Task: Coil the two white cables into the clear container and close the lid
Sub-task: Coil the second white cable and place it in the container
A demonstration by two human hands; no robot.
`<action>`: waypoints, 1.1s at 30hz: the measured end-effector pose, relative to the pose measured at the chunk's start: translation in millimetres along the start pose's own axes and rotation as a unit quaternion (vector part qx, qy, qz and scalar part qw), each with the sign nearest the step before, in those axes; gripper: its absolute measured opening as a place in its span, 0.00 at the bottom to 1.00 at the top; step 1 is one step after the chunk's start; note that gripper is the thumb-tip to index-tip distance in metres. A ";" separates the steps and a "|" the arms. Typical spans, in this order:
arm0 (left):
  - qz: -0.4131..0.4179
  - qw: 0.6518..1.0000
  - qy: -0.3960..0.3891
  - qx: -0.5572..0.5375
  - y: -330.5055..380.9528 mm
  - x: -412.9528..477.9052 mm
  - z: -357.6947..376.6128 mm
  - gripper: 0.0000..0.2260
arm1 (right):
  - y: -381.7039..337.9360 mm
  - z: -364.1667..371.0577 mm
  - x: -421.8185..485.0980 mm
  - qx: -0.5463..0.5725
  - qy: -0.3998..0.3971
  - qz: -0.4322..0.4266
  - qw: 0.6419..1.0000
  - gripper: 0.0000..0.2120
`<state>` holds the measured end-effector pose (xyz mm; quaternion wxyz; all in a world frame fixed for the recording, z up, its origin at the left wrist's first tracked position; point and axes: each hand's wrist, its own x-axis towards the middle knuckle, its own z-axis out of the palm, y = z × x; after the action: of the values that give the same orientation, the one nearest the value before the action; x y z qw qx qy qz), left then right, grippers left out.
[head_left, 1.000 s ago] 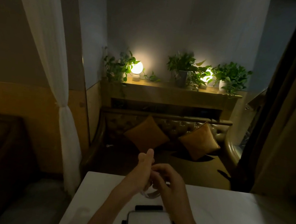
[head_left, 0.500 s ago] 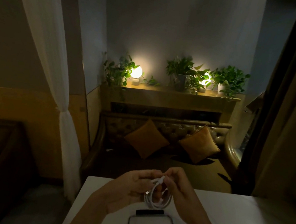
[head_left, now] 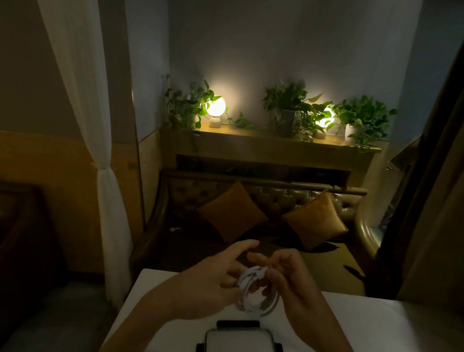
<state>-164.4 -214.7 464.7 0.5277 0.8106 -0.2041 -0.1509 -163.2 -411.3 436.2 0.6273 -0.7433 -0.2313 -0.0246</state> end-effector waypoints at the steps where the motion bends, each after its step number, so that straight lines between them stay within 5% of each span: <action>1: 0.018 0.998 0.011 0.052 2.0 -0.8 2.9 0.30 | -1.9 0.3 -0.1 -0.014 0.010 -0.009 1.000 0.06; 5: 0.084 0.982 0.073 0.154 1.5 0.5 13.0 0.23 | -4.6 4.1 -0.4 -0.022 0.052 -0.032 0.998 0.04; 9: 0.103 0.982 0.154 0.025 -0.7 5.4 16.2 0.07 | -4.0 8.2 -0.2 0.009 0.108 -0.038 0.993 0.09; 14: 0.056 0.969 0.196 -0.143 -3.2 7.7 26.7 0.02 | 1.4 16.6 2.3 0.029 0.146 -0.035 0.988 0.09; 22: 0.077 0.970 0.206 -0.104 -4.2 9.3 32.2 0.12 | 5.9 25.3 -2.1 -0.050 0.181 -0.068 0.980 0.04; 33: 0.148 0.952 0.220 -0.153 -2.9 9.8 30.0 0.12 | -10.1 8.5 -2.0 -0.003 0.172 -0.073 0.982 0.07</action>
<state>-169.2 -242.2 449.8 0.6934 0.6940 -0.1756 0.0818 -170.9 -402.8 443.0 0.6523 -0.7106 -0.1735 -0.1988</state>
